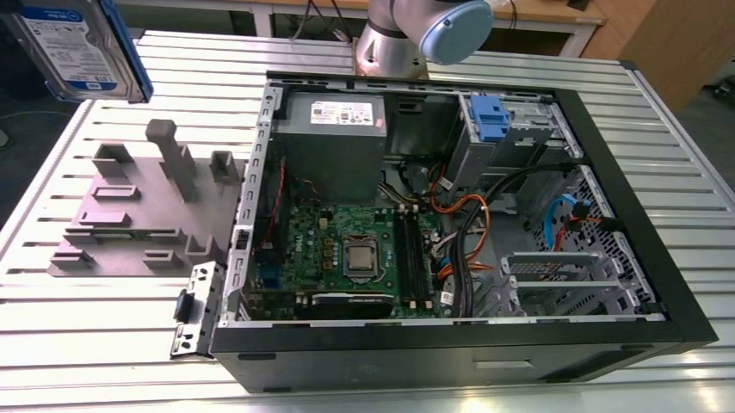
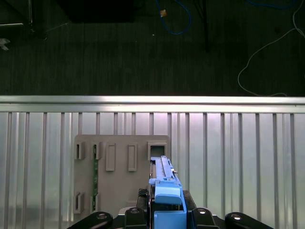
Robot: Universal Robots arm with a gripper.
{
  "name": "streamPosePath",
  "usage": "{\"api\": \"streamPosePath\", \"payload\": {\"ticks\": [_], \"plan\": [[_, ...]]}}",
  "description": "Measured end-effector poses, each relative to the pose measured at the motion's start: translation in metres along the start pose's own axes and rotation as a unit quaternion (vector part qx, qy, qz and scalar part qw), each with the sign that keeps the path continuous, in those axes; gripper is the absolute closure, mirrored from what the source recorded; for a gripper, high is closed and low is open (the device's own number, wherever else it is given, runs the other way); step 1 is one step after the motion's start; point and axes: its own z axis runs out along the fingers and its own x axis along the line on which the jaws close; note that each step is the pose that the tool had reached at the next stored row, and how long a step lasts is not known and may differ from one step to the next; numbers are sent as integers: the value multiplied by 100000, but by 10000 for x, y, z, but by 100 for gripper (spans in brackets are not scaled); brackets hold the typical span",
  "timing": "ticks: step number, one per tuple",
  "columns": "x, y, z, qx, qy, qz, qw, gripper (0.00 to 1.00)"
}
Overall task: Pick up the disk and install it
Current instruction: 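Pick up the disk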
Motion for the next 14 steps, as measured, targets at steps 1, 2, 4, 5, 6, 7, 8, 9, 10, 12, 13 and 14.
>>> {"api": "streamPosePath", "payload": {"ticks": [1, 2, 4, 5, 6, 7, 8, 9, 10, 12, 13, 14], "plan": [[0, 0, -3, -1, 1, 1, 100000, 64], [0, 0, -6, 0, 0, 1, 100000, 64], [0, 0, -11, 1, -1, 2, 100000, 64], [0, 0, -14, 0, -2, 3, 100000, 64], [0, 0, -17, 0, -1, 0, 100000, 64], [0, 1, -19, 2, 0, 1, 100000, 64], [0, 1, -22, 3, -2, 2, 100000, 64], [0, 1, -25, 1, 1, 1, 100000, 64], [0, 1, -28, 2, 0, 0, 100000, 64], [0, 1, -32, 4, 1, 2, 100000, 64], [-1, 1, -34, 1, -1, 2, 100000, 64], [-1, 1, -36, 1, 0, 2, 100000, 64]]}}
